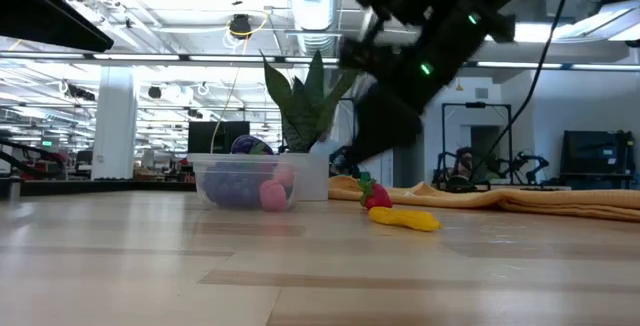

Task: Pick and placing Produce into tupperware
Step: Put the strawberry into the transparent bin

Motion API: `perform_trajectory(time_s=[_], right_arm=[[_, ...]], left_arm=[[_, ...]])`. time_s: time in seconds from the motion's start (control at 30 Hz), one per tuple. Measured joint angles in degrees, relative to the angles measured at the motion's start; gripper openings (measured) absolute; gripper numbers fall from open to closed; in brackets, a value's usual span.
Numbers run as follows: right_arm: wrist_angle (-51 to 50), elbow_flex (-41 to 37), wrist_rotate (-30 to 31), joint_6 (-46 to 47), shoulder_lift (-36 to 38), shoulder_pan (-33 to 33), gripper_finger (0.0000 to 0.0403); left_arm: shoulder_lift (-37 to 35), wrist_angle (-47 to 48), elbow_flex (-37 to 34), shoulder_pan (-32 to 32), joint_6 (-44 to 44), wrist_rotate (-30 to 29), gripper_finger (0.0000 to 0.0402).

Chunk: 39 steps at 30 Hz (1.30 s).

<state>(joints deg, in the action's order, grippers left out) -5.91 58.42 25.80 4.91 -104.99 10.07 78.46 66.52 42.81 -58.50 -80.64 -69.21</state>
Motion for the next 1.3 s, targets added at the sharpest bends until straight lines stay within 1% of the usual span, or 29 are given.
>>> perform_trajectory(time_s=[0.2, 0.6, 0.73, 0.8, 0.93, 1.17, 1.3], right_arm=[[0.35, -3.94, 0.0, 3.57, -0.11, -0.76, 0.0232], [1.86, -6.74, -0.22, 6.12, -0.11, -1.58, 0.0232], [4.29, -7.76, -0.27, 6.18, -0.11, -1.58, 0.0232], [6.33, -8.75, -0.95, 6.18, -0.11, -1.9, 0.0232], [9.4, -10.84, -4.26, 6.28, -0.11, -3.28, 0.0232], [10.15, -11.06, -4.79, 6.24, -0.06, -3.74, 0.0231], [10.25, -11.06, -4.96, 6.23, -0.08, -3.74, 0.0217]], left_arm=[[0.0, 0.0, 0.0, 0.0, 0.0, 0.02, 0.0228], [-0.01, 0.0, 0.0, 0.0, 0.0, -0.02, 0.0228], [0.0, 0.0, 0.0, 0.0, 0.0, -0.02, 0.0228], [0.0, 0.0, 0.0, 0.0, 0.0, -0.02, 0.0228], [0.0, 0.0, 0.0, -0.02, 0.0, -0.02, 0.0228], [-0.02, 0.0, 0.0, -0.01, 0.02, -0.07, 0.0228], [0.0, 0.0, 0.0, 0.0, 0.02, -0.07, 0.0228]])
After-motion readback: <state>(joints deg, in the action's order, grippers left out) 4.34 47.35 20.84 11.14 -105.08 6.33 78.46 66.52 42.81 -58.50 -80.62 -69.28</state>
